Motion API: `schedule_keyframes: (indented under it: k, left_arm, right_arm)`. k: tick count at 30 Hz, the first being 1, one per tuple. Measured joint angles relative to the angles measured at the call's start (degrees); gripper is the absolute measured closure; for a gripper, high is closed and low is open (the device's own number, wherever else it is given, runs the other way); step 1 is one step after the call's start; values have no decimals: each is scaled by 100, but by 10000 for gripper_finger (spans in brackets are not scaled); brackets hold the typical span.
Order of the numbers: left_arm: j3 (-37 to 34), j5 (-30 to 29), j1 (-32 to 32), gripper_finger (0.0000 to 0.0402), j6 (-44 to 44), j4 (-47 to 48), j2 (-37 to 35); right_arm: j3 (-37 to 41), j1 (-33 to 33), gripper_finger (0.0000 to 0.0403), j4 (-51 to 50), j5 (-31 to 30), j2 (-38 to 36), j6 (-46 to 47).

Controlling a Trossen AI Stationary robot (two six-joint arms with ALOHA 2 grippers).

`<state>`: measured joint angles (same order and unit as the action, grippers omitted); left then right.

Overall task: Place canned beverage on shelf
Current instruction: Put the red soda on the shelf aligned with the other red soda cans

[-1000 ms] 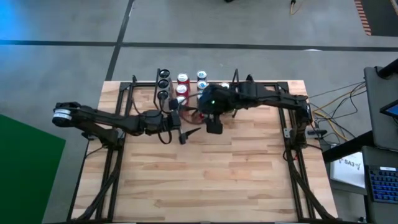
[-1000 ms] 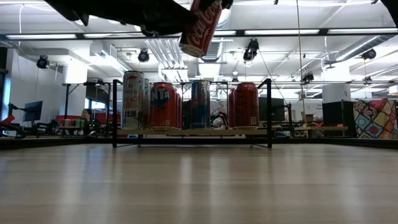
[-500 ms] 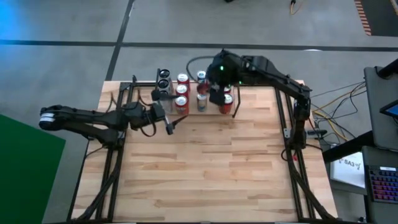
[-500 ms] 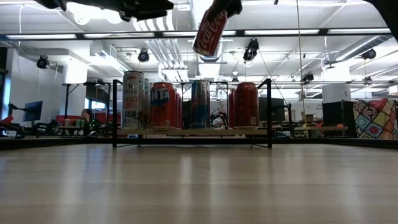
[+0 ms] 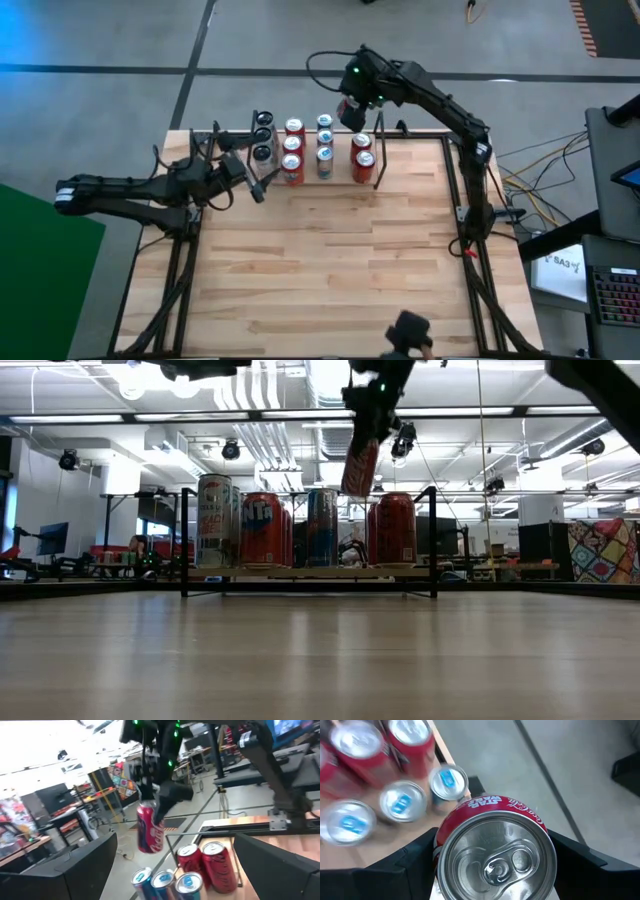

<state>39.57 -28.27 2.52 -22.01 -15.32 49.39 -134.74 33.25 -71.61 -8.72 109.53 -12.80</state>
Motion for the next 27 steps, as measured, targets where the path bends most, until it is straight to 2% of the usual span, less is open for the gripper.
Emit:
schedule_keyframes:
  k: [6,9,27]
  left_arm:
    - [0,-267,7,15,-13,143,-72]
    - [0,-295,25,15,-18,203,-75]
    - [0,-454,33,15,-150,263,-75]
  right_arm:
    - [2,235,114,-9,45,538,-213]
    - [5,300,114,-9,328,700,-222]
    - [5,352,114,19,622,1102,-152]
